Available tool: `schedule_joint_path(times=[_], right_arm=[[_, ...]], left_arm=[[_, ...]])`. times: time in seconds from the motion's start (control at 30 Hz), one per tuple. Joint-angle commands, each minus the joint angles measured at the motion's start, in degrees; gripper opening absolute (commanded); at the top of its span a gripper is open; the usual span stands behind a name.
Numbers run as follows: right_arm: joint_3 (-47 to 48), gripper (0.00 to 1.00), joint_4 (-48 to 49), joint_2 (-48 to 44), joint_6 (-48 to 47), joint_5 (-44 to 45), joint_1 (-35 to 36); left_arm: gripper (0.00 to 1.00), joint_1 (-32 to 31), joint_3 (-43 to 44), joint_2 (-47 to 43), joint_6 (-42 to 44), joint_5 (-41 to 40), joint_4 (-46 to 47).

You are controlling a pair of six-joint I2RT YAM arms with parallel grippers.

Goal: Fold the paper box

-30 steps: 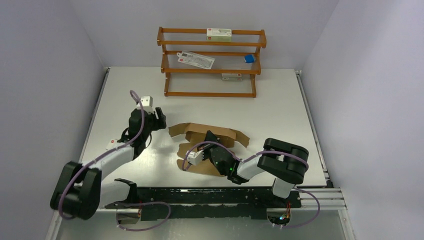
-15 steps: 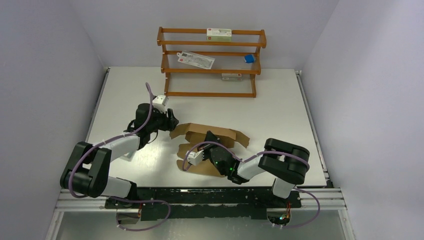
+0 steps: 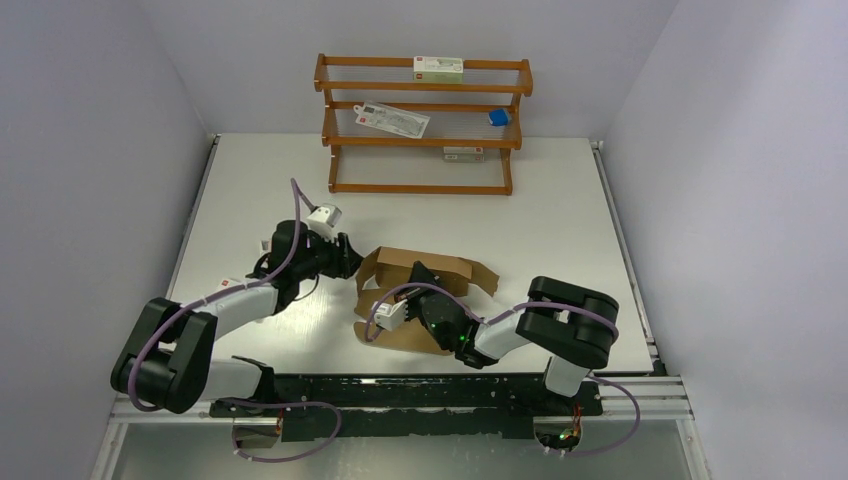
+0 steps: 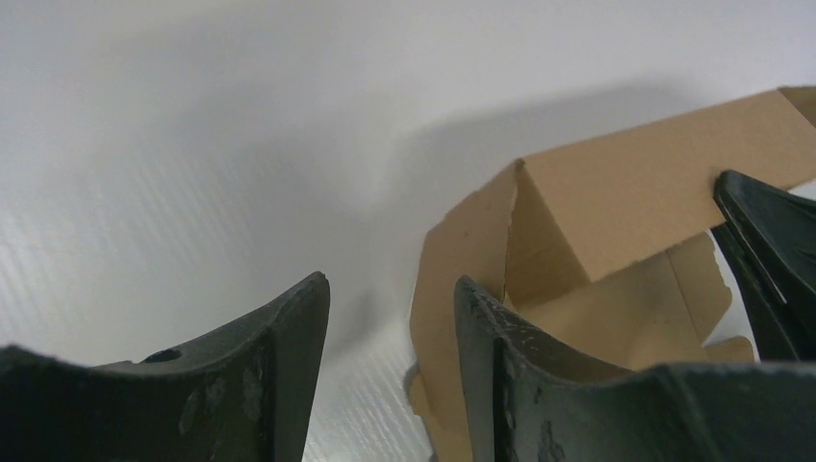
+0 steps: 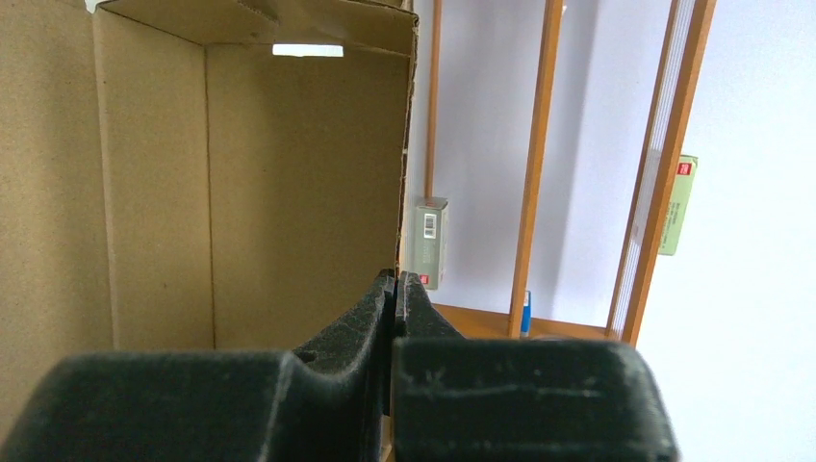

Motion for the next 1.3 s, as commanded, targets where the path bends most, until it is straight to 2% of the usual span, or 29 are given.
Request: schedule_joint_path(times=[0.0,0.27,0.67,0.83,1.27], right_arm=[[0.9,0.00,2.3,1.1,0.3,0.0,0.2],[0.7,0.00,2.4,0.7,0.5,-0.2,0.2],[0.7,0.00,1.4,-0.2,0.9,-0.7,0.2],[0.4,0.00,1.4,0.1,-0.2,-0.8,0.4],[-0.1,0.00,-0.1,0.2,-1.0,-1.3,0.9]], left_arm=[[0.56,-2.7,-0.8,-1.5,-0.9,1.2,0.6],[0.56,-6.6,-3.8,-4.9,-2.8,-1.1,1.9],[0.58,-11.2,-9.8,-6.7,-3.3,-7.7,11.4],[0.57,-12.5,-10.5,-1.7,-2.6,-9.0,19.3],[0.54,-16.3,-10.4,5.2,-0.9,-15.7,29.1]])
